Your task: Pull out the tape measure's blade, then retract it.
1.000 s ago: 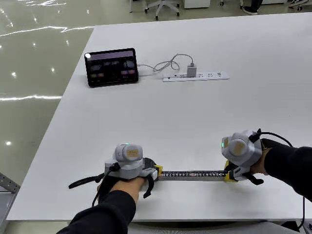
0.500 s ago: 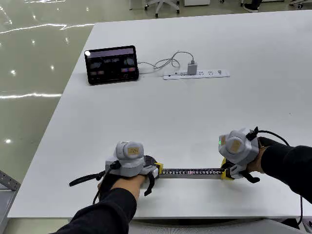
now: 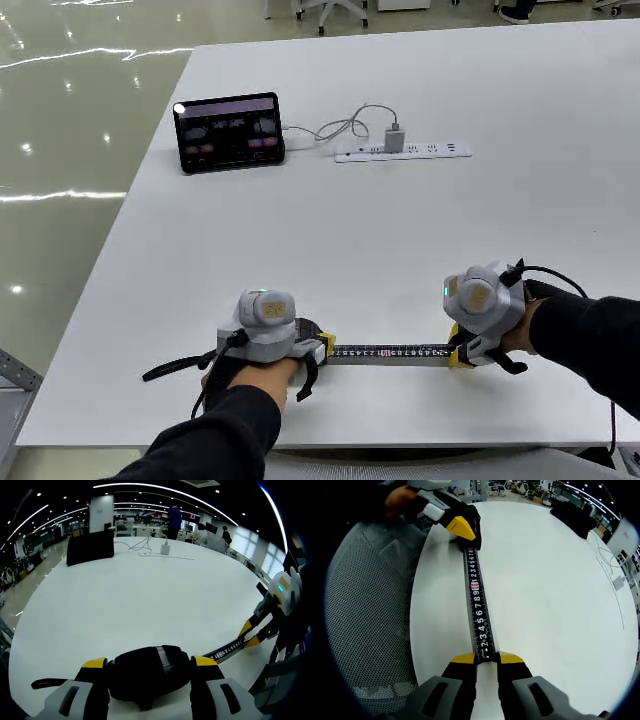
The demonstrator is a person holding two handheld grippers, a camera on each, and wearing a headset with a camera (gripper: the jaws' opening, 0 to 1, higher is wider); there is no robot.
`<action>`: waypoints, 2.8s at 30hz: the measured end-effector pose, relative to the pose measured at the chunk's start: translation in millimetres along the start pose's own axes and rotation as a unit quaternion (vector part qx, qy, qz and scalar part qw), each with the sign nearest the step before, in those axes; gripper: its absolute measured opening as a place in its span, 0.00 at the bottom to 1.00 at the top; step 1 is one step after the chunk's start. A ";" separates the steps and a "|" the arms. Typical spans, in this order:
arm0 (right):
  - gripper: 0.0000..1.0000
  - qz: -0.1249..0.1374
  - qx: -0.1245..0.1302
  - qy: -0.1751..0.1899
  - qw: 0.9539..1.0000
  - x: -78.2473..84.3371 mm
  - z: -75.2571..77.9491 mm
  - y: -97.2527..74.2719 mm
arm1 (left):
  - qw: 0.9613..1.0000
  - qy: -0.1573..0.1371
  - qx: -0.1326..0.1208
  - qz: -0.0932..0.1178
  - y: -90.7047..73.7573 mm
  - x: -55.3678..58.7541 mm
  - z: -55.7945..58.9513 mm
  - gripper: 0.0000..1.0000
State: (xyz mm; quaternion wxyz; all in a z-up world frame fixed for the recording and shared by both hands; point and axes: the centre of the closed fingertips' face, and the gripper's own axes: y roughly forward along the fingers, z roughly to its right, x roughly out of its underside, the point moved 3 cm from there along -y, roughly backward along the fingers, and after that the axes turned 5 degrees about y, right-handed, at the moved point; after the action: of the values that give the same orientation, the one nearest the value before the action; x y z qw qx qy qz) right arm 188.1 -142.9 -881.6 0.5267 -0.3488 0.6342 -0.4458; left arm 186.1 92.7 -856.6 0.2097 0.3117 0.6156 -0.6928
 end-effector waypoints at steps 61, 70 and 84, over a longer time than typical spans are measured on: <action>0.11 0.015 -0.005 -0.011 1.000 -25.2 -7.5 9.3 | 1.000 0.006 0.007 0.006 1.6 1.0 -0.4 0.62; 0.11 0.011 -0.008 -0.013 1.000 -31.5 -8.8 11.5 | 1.000 0.010 0.009 0.011 1.9 0.9 -0.5 0.62; 0.11 0.019 -0.005 -0.010 1.000 -42.8 -11.6 16.2 | 1.000 0.011 0.010 0.011 2.0 0.7 -0.6 0.62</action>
State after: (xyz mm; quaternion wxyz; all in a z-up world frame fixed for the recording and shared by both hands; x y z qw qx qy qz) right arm 185.8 -95.7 -880.9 0.5396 -0.3435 0.6380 -0.4288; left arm 187.0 93.0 -858.5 0.2070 0.3282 0.6076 -0.6930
